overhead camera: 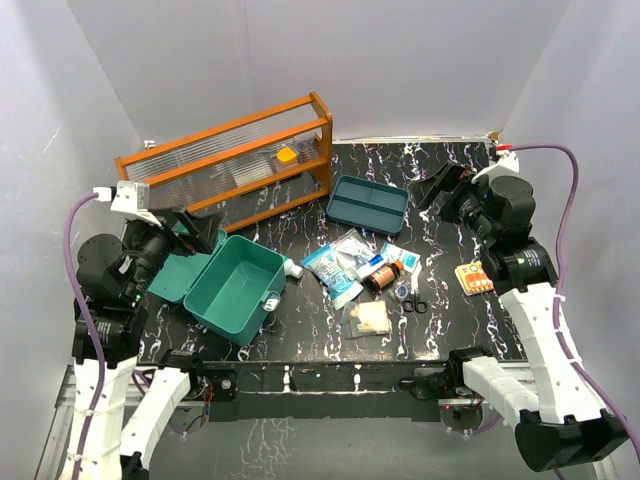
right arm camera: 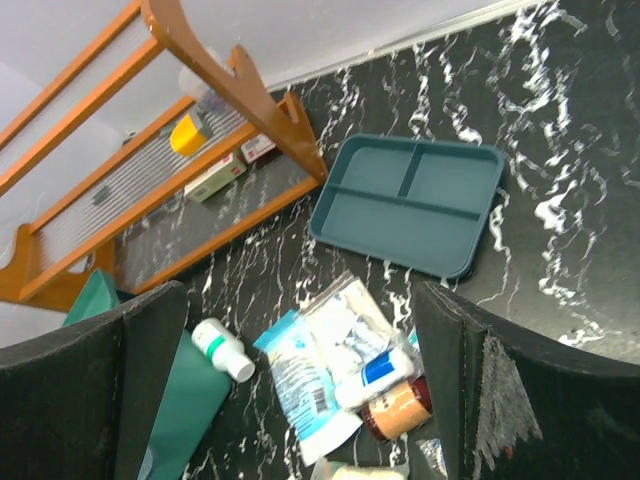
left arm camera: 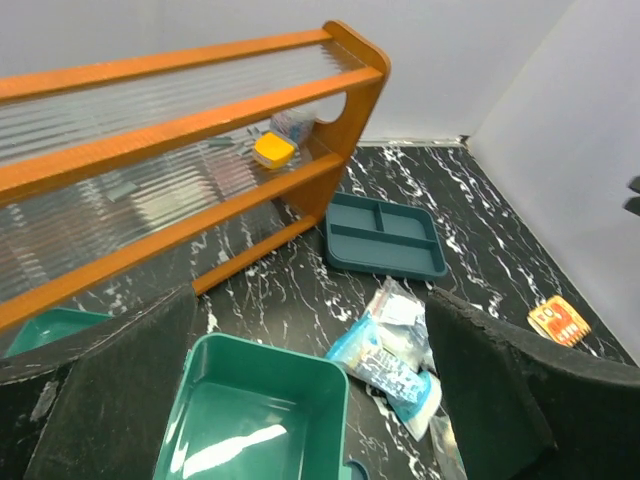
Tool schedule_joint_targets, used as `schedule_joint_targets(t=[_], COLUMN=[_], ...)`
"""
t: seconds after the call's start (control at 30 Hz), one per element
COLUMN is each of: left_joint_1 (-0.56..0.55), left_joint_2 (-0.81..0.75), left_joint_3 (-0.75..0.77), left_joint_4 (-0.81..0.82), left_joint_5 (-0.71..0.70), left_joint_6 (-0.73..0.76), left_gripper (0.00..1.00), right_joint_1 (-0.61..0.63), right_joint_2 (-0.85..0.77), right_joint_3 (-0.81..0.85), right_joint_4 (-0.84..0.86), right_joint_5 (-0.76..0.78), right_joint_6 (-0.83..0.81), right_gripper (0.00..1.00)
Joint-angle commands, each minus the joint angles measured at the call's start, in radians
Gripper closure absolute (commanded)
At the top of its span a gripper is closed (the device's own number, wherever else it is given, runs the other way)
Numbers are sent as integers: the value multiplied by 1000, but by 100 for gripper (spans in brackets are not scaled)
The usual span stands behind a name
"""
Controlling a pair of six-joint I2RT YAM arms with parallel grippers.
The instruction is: Organize the medicine kit
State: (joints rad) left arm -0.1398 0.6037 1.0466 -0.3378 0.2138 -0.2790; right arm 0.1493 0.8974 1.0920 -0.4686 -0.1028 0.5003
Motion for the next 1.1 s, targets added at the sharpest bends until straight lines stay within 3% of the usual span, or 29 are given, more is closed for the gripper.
schedule_joint_targets(t=[0.0, 0.33, 0.5, 0.63, 0.73, 0.93, 1.07], left_joint_1=[35, 60, 64, 64, 65, 66, 66], left_joint_2=[-31, -53, -31, -25, -6, 94, 145], left_joint_3=[-22, -75, -115, -164, -190, -218, -207], left_joint_4=[-7, -5, 31, 86, 97, 93, 109], left_joint_5=[135, 203, 374, 504, 518, 474, 473], left_joint_6=[-38, -131, -142, -174, -192, -192, -203], left_gripper=[3, 1, 1, 1, 1, 5, 6], right_joint_1=[-27, -49, -51, -51, -33, 131, 238], right_joint_2=[-21, -41, -21, 41, 106, 213, 303], right_joint_3=[-41, -127, -164, -183, -188, -211, -221], right_joint_4=[111, 144, 169, 205, 218, 272, 334], right_joint_5=[-131, -238, -342, -470, -517, -355, -272], right_joint_6=[60, 120, 60, 24, -22, -61, -44], right_gripper=[3, 2, 3, 8, 13, 17, 26])
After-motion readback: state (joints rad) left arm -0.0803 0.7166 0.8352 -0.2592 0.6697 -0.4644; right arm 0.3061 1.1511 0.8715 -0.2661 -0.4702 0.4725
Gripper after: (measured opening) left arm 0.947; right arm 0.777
